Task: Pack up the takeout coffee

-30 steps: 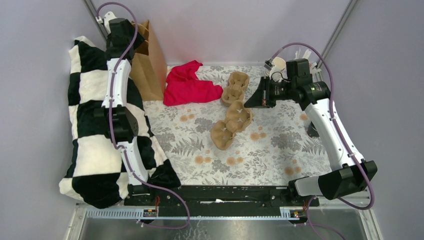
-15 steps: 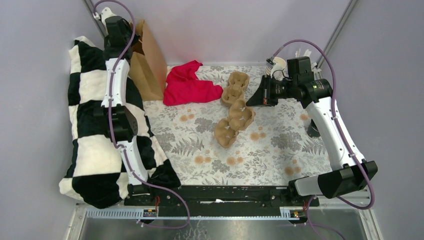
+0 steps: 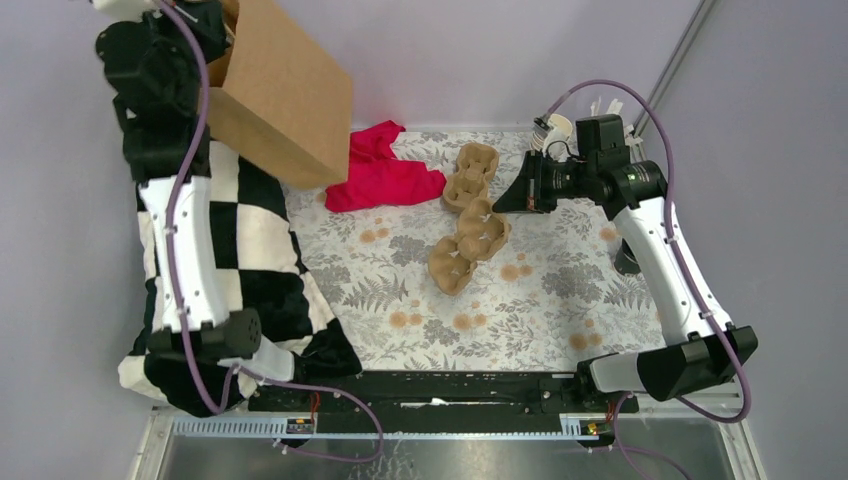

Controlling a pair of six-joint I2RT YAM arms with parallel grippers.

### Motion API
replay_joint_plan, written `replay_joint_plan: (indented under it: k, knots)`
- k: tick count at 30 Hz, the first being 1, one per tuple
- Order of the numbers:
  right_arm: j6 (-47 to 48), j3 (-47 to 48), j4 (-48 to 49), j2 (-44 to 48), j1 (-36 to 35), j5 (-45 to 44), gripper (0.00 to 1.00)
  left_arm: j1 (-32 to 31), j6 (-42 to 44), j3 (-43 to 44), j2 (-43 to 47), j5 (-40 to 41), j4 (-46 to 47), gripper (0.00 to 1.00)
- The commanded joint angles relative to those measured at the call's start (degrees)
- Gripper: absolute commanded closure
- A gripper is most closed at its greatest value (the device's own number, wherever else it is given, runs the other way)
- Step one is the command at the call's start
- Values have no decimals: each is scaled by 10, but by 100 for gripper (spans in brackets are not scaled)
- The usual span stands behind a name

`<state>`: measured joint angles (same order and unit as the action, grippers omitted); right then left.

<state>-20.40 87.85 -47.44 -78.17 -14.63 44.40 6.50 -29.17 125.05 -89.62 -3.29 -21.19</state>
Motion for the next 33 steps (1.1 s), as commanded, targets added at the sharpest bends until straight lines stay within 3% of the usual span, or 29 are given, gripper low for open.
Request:
replay_joint_plan:
  k: [1, 6, 11, 17, 26, 33]
  knots:
    - [-11, 25, 1, 32, -3, -21, 100, -8, -4, -60, 53, -97, 40, 100]
    - [-41, 123, -53, 35, -3, -104, 100, -105, 44, -143, 113, -141, 30, 100]
    - [-60, 180, -82, 50, -3, -150, 100, -157, 36, -216, 141, -219, -3, 100]
    - [-68, 236, -96, 51, -3, -176, 100, -237, 67, -215, 127, -336, -37, 100]
    - [-82, 338, -108, 45, -3, -239, 100, -329, 76, -288, 151, -398, -88, 100]
    - [-49, 404, -156, 60, -3, -340, 100, -403, 86, -347, 155, -349, -87, 100]
